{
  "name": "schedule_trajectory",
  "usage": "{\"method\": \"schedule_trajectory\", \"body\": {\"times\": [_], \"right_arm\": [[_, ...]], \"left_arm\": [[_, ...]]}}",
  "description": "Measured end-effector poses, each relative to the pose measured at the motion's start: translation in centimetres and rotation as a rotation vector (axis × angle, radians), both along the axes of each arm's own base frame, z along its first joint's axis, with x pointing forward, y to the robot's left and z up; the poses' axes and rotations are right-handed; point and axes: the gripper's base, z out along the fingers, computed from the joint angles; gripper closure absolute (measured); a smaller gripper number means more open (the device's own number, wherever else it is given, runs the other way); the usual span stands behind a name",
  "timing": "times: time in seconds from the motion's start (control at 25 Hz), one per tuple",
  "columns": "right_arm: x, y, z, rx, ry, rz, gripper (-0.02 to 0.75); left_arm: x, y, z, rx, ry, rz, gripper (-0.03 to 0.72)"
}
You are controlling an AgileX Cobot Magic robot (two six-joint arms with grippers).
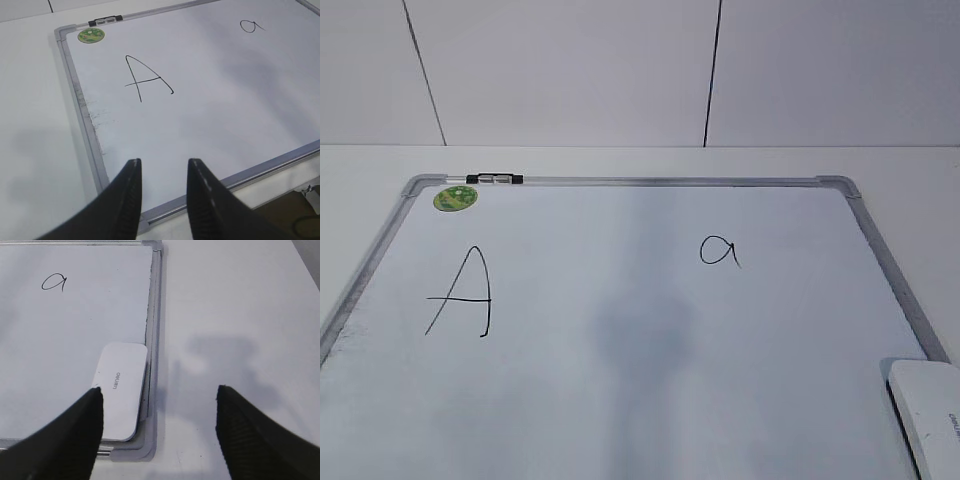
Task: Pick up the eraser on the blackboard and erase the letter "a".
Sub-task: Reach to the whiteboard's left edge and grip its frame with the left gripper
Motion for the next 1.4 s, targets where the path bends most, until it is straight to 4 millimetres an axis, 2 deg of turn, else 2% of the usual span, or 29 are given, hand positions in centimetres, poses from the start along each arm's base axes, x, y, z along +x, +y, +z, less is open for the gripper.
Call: {"method": "schedule_trajectory", "body": {"times": [0.44, 0.56, 0.68, 0.84, 1.0, 1.2, 1.4], "right_arm": [[-0.4, 0.0, 0.3, 0.001, 0.009, -0.001, 0.199], [-0.5, 0.0, 1.1, 0.000, 0.030, -0.004, 0.199], [0.0, -0.1, 2.0, 0.000, 0.097, -0.017, 0.199], [1.7, -0.2, 3.2, 0.026, 0.199, -0.050, 0.199], [3.9, -0.1, 4.3, 0.045, 0.290, -0.071, 0.199], [6.7, 0.1, 5.8, 0.064, 0.372, -0.073, 0.198], [9.3, 0.2, 5.6, 0.071, 0.477, -0.082, 0.199]], "left_arm": [[-0.1, -0.2, 0.0, -0.022, 0.004, -0.014, 0.454], [-0.1, -0.2, 0.1, -0.027, 0.006, -0.018, 0.453], [-0.1, -0.2, 0.1, -0.042, 0.011, -0.009, 0.453], [0.4, -0.4, 0.1, -0.048, 0.049, 0.002, 0.452], [2.1, -0.9, 0.8, -0.037, 0.153, 0.017, 0.452], [4.9, -1.7, 3.4, -0.017, 0.247, 0.028, 0.450], [8.7, -2.6, 5.1, 0.029, 0.393, 0.053, 0.449]]}}
